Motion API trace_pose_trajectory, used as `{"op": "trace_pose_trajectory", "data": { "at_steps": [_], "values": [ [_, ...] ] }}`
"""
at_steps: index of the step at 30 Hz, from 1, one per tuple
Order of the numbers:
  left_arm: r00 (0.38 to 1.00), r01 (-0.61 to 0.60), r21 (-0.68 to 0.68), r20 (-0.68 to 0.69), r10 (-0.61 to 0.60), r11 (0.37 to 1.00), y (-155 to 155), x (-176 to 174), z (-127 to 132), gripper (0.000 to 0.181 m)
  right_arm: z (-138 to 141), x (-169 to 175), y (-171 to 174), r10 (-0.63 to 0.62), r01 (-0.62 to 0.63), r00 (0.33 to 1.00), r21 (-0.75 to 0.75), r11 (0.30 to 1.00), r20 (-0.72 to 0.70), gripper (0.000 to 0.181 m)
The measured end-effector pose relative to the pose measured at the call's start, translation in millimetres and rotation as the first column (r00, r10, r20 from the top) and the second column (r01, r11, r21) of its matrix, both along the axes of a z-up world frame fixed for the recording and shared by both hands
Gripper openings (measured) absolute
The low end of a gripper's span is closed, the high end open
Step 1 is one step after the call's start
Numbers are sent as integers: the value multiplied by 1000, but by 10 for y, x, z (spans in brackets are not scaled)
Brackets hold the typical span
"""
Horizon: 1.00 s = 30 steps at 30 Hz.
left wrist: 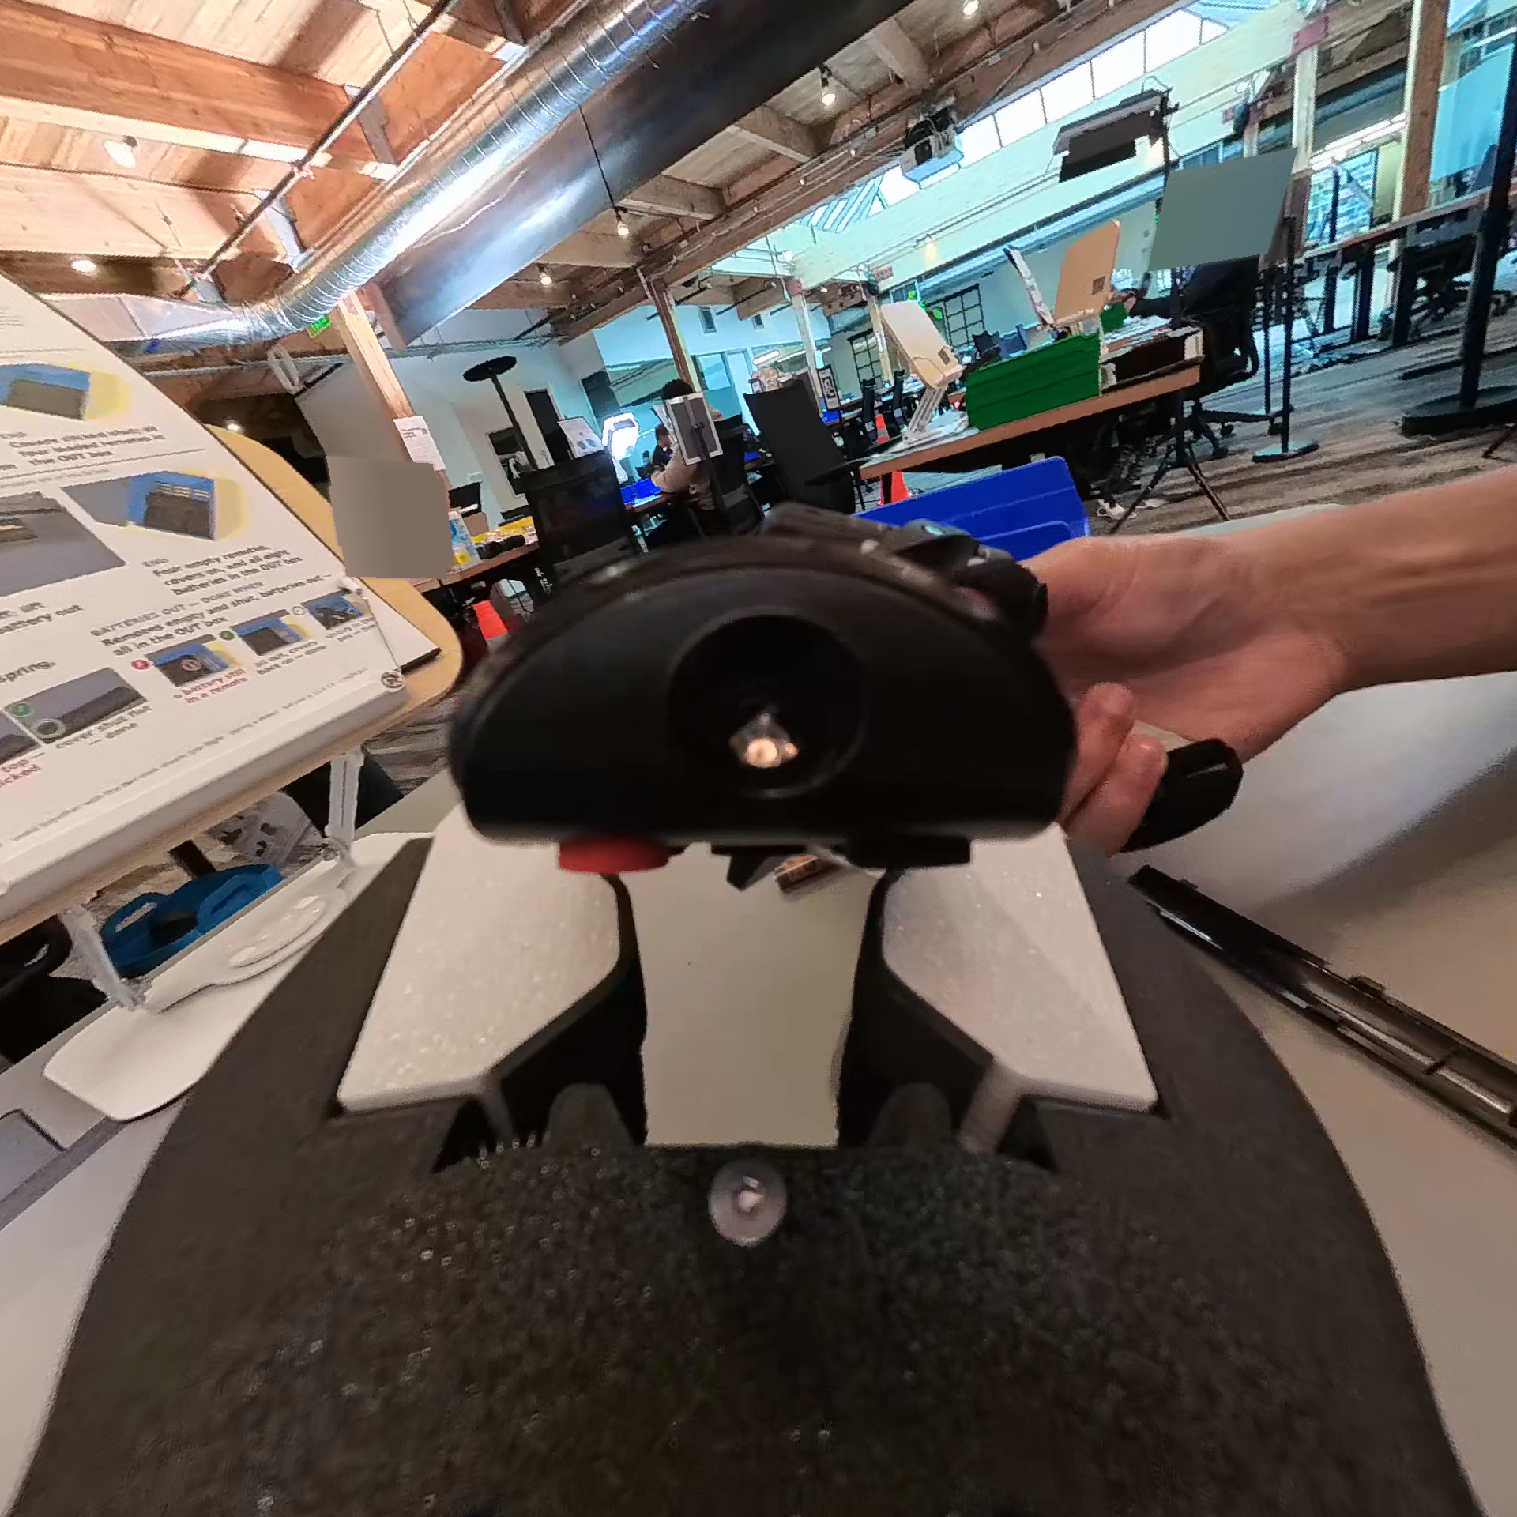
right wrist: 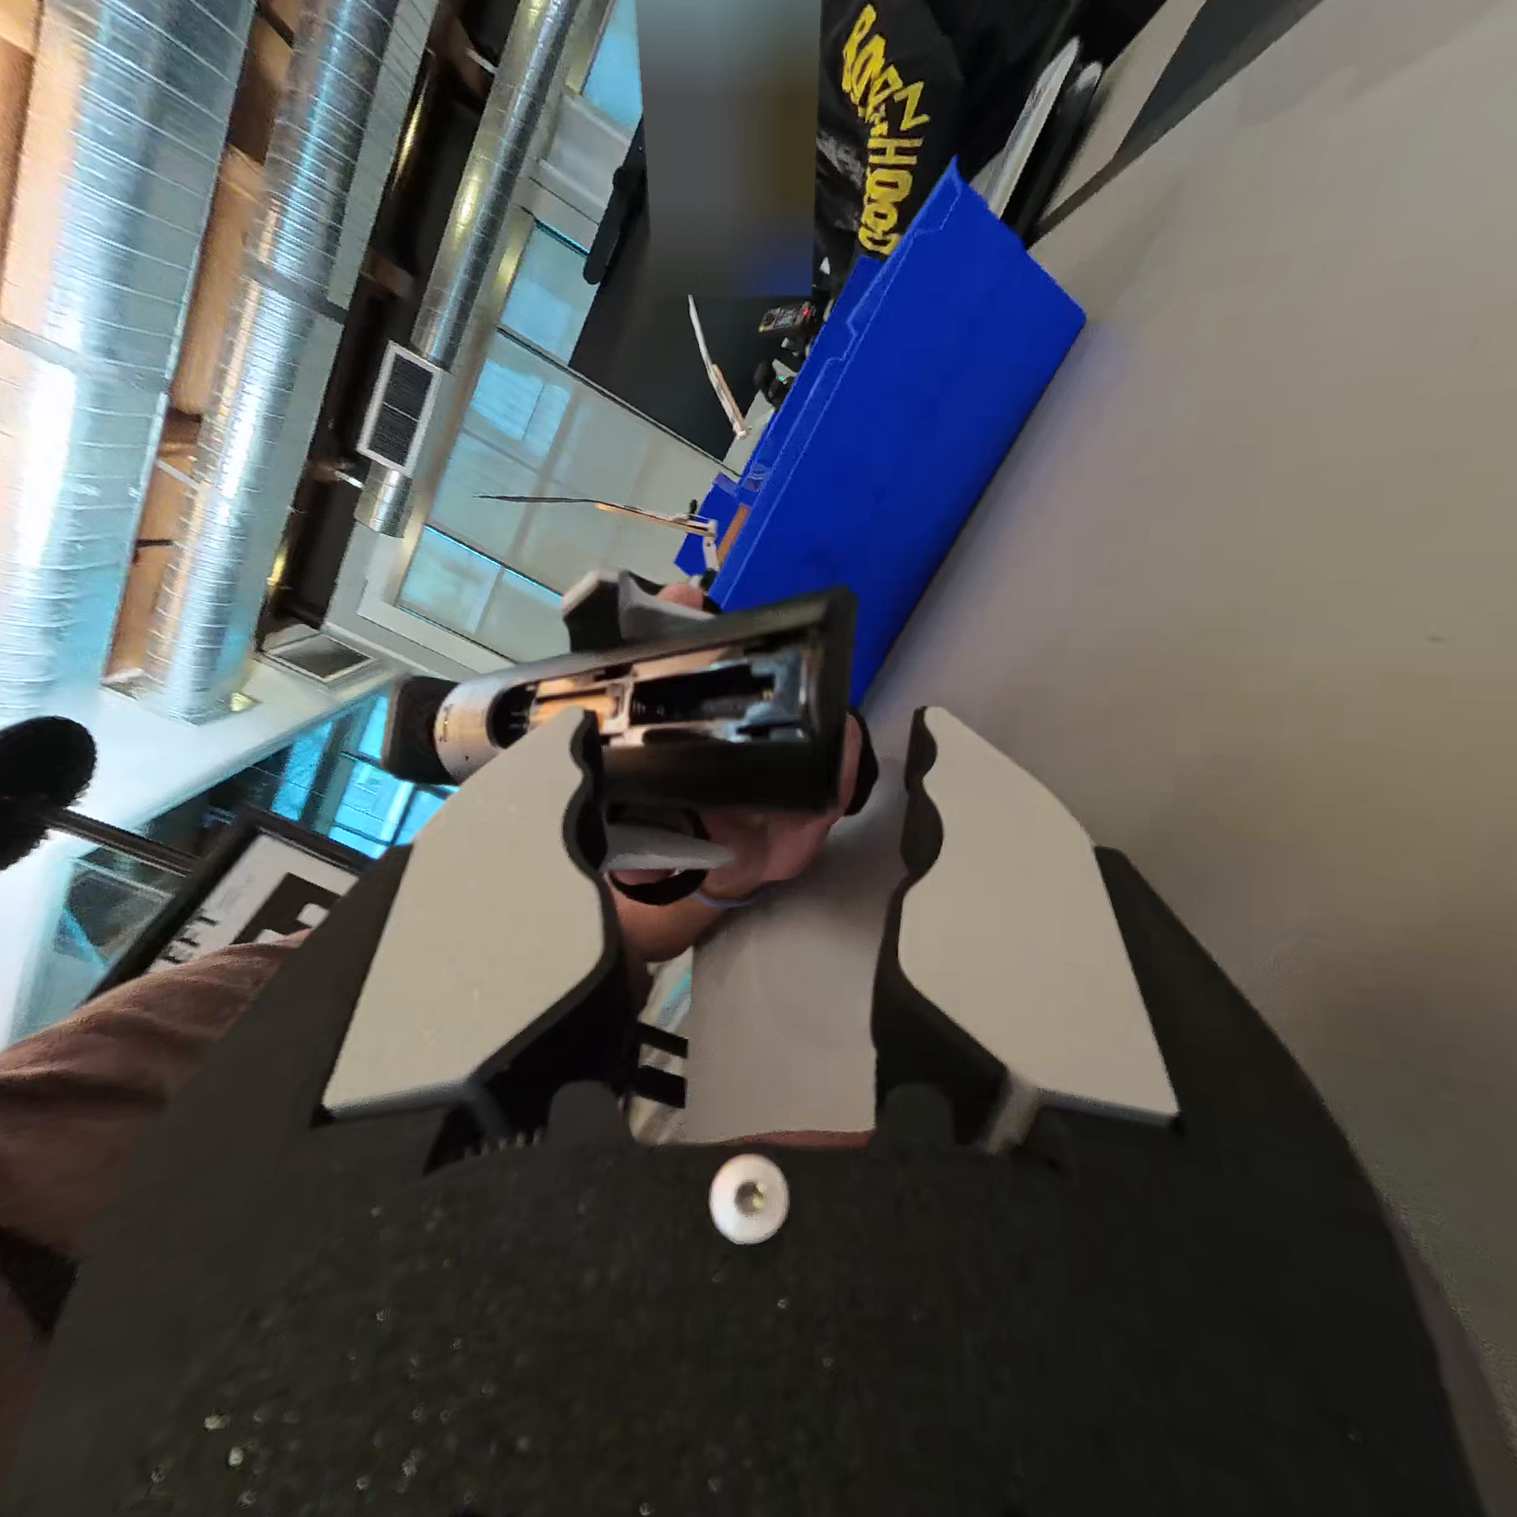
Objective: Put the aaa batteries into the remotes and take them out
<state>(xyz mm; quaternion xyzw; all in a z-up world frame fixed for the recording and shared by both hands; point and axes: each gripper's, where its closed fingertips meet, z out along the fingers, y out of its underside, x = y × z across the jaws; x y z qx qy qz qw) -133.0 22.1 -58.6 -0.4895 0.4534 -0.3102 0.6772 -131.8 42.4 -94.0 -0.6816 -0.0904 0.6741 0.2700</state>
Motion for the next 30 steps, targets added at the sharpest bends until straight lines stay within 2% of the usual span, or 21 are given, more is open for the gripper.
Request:
{"op": "trace_pose_trajectory", "data": {
  "at_steps": [4, 6, 15, 30],
  "values": [
    [999, 12, 15, -33, -12, 1000, -46, 53, -47, 60, -27, 16, 7, -13, 10, 998, 48, 999, 67, 69],
    [999, 17, 16, -38, -17, 1000, -60, 72, -60, 61, -36, -5, -32, 12, -17, 997, 57, 998, 81, 61],
    [999, 27, 4, -29, -27, 1000, -55, 65, -69, 61, -42, -9, -41, -2, -12, 990, 96, 995, 142, 62],
    [999, 41, -13, 12, -41, 999, -73, 47, -28, 61, -25, -31, -59, -1, -12, 989, 92, 996, 148, 59]
  ]
}}
